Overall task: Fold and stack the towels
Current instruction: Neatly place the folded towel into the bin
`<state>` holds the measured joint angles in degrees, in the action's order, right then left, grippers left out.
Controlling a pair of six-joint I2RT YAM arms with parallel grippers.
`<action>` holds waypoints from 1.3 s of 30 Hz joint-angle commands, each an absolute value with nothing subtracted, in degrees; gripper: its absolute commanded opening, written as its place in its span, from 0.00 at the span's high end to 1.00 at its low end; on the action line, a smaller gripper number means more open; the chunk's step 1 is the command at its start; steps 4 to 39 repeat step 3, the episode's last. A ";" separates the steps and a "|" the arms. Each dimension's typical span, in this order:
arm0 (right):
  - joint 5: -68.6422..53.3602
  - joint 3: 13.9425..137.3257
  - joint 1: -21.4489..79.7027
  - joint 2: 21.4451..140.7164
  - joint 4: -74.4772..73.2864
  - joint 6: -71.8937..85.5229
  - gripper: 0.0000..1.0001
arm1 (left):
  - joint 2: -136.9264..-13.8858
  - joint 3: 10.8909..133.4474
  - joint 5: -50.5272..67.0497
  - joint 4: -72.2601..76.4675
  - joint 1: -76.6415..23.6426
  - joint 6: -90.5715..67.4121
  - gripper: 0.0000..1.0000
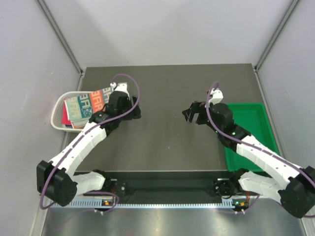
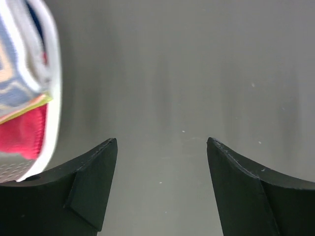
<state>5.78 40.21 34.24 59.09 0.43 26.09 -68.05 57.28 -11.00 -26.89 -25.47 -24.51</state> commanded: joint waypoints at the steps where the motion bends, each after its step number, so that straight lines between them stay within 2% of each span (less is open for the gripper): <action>1: 11.15 41.39 33.40 55.73 0.18 25.75 0.06 | -66.36 57.04 -7.65 -21.01 -27.33 -22.59 0.22; 3: 13.17 41.40 33.49 54.76 -1.84 27.06 0.02 | -66.53 57.30 -5.73 -21.18 -28.03 -22.06 0.22; 39: 13.17 41.40 33.49 54.76 -1.84 27.06 0.02 | -66.53 57.30 -5.73 -21.18 -28.03 -22.06 0.22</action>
